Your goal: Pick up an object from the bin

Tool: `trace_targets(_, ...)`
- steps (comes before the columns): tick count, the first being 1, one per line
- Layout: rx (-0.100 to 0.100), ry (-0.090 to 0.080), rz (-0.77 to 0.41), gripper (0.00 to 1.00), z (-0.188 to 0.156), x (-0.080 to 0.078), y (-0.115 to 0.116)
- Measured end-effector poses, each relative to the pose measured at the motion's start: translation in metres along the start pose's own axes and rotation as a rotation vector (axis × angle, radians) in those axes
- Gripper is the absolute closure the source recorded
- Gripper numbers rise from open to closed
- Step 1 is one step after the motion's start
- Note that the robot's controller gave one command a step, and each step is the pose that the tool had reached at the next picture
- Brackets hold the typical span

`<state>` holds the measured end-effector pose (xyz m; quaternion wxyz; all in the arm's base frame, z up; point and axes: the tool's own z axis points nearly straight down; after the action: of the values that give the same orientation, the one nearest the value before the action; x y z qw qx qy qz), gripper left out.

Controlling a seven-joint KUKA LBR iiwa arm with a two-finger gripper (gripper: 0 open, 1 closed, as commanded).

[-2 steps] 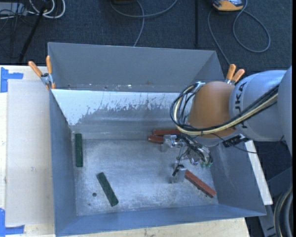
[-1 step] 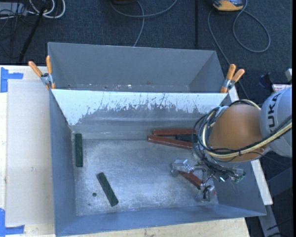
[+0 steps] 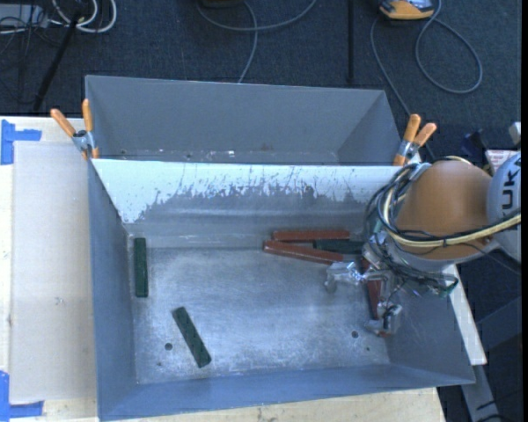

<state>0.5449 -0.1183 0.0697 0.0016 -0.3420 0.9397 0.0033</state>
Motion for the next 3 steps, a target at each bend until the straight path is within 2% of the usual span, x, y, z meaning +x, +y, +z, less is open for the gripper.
trace_targets(1,-0.006,-0.009,-0.037,0.00,-0.006,0.062,0.025)
trace_targets(2,0.001,0.005,-0.907,0.00,-0.057,0.051,0.025)
trace_targets(3,0.001,-0.001,-0.903,0.00,-0.012,0.038,0.016)
